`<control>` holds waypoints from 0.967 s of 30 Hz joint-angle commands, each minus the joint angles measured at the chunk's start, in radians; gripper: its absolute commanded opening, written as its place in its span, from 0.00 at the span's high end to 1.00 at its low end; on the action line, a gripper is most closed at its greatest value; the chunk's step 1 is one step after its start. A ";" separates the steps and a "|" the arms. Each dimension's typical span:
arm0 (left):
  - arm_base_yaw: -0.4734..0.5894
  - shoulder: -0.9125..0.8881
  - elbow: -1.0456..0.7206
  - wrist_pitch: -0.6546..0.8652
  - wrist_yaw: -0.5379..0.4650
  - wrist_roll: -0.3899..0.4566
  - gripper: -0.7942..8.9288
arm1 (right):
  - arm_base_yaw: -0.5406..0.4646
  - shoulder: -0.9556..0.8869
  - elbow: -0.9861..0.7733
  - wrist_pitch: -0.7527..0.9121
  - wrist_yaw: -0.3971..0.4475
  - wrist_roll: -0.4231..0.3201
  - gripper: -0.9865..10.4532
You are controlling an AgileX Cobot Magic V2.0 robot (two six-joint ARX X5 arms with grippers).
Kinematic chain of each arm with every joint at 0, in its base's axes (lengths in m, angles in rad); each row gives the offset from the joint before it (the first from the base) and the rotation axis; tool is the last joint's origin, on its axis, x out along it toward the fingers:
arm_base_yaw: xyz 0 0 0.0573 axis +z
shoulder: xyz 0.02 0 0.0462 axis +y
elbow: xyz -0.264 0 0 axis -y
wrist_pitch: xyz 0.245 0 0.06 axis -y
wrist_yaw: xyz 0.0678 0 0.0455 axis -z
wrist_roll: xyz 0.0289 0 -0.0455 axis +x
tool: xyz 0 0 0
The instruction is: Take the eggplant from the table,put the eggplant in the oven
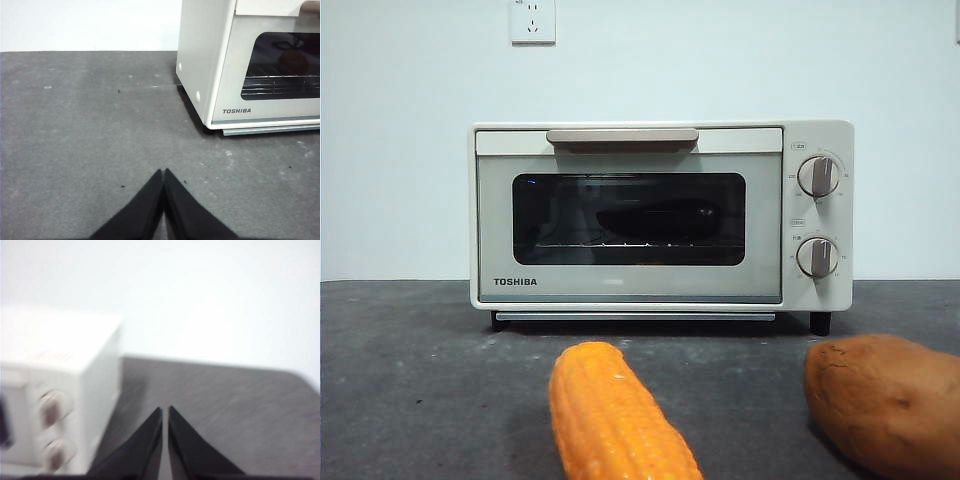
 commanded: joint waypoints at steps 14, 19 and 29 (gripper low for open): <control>0.001 -0.001 -0.020 -0.011 0.001 0.005 0.91 | -0.212 -0.275 -0.341 0.014 -0.151 0.086 0.91; 0.001 -0.001 -0.020 -0.011 0.001 0.005 0.91 | -0.212 -0.275 -0.406 0.010 -0.150 0.133 0.91; 0.001 -0.001 -0.020 -0.011 0.001 0.005 0.91 | -0.212 -0.275 -0.405 0.024 -0.145 0.133 0.91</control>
